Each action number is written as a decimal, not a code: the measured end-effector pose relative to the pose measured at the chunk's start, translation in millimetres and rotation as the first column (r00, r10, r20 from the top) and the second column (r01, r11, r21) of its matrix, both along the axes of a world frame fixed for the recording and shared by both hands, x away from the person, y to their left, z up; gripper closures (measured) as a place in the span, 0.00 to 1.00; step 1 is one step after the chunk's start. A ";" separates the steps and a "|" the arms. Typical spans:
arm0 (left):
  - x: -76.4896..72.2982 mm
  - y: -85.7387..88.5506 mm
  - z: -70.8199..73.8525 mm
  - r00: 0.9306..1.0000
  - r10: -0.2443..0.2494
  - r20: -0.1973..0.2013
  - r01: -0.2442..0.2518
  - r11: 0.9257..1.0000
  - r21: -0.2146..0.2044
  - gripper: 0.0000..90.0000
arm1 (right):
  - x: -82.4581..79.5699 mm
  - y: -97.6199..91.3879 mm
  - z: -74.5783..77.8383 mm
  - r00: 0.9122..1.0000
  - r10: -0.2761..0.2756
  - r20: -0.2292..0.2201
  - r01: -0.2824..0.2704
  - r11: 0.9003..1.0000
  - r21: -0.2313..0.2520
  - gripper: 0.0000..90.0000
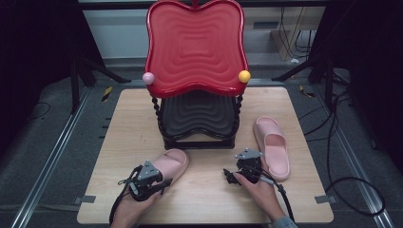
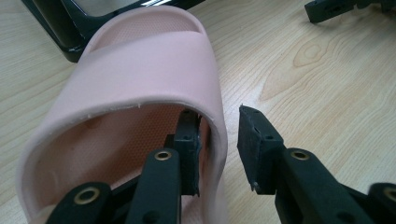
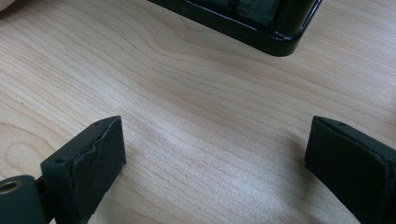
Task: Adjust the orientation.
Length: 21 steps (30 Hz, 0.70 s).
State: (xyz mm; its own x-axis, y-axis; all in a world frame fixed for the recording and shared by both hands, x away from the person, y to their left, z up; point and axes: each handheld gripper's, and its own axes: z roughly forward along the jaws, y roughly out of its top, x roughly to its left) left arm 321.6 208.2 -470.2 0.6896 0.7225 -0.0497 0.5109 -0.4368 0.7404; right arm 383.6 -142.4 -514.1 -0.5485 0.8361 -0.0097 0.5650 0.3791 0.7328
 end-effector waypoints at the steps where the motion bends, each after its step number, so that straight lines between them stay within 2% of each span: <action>1: 0.7 -0.1 -0.8 1.000 0.001 -0.002 -0.001 1.000 0.000 0.79 | 0.0 0.0 0.0 1.000 0.000 0.000 0.000 1.000 0.000 0.06; 8: 1.7 -0.2 -4.5 1.000 0.000 -0.004 0.000 1.000 0.008 0.88 | 0.0 0.0 0.0 1.000 0.000 0.000 0.000 1.000 0.000 0.06; 11: -0.5 0.9 -1.7 1.000 0.002 0.020 -0.002 1.000 0.014 0.92 | 0.0 0.0 0.0 1.000 0.000 0.000 0.000 1.000 0.000 0.06; 16: -9.9 -2.3 6.3 1.000 -0.024 0.020 0.025 0.999 -0.026 0.93 | 0.0 -0.1 0.0 1.000 0.001 0.000 -0.001 1.000 0.000 0.06; 21: -21.8 -13.6 18.9 0.997 -0.069 0.030 0.071 0.996 -0.059 0.93 | 0.0 -0.1 0.0 1.000 0.000 0.000 0.000 1.000 0.000 0.06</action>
